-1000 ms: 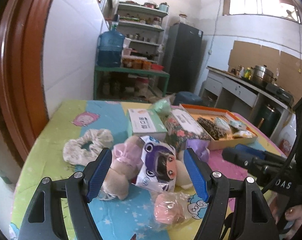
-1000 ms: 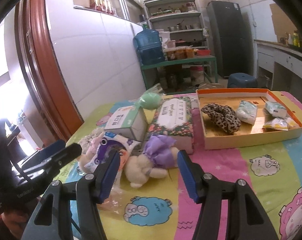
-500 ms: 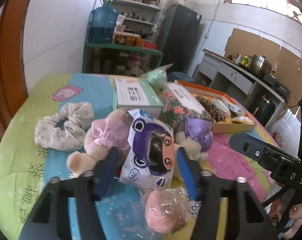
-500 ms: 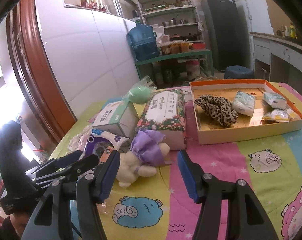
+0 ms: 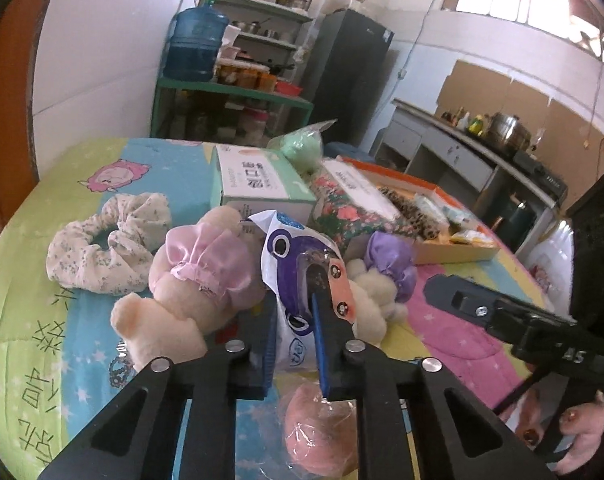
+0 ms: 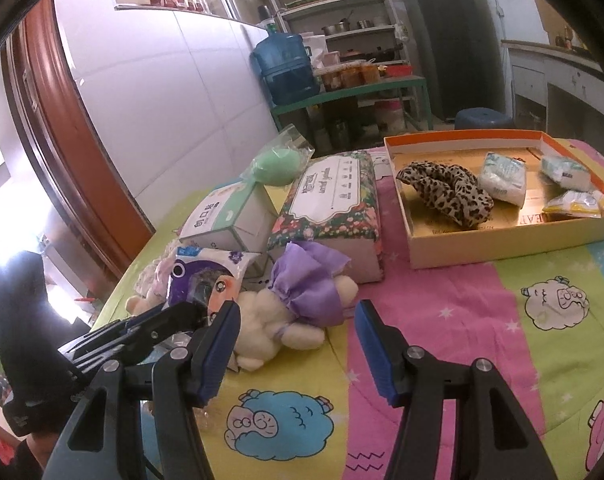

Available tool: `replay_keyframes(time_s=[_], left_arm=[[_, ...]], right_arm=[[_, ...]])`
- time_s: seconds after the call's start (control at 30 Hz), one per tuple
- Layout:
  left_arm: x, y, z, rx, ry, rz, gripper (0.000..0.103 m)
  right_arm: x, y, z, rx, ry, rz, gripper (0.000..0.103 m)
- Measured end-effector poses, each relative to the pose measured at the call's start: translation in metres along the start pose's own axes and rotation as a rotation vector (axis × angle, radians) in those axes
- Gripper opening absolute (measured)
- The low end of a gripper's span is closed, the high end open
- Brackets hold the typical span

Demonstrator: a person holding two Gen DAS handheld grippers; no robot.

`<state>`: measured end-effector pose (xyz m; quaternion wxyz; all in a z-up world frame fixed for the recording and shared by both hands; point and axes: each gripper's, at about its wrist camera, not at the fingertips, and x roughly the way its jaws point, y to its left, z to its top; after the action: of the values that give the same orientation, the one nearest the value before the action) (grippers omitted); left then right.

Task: Organize soft objects
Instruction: 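Grasp the cartoon-girl packet with the left gripper while the right grasps the cream teddy bear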

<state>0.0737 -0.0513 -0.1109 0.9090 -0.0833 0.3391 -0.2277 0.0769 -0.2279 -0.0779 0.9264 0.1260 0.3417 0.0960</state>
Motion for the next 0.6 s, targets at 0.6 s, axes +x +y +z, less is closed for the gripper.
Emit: replay_keyframes(time_s=[0.6], left_arm=[[-0.07, -0.003, 0.017, 0.057, -0.244, 0.058, 0.013]], right_arm=[[0.014, 0.004, -0.003, 0.011, 0.026, 0.028, 0.076]])
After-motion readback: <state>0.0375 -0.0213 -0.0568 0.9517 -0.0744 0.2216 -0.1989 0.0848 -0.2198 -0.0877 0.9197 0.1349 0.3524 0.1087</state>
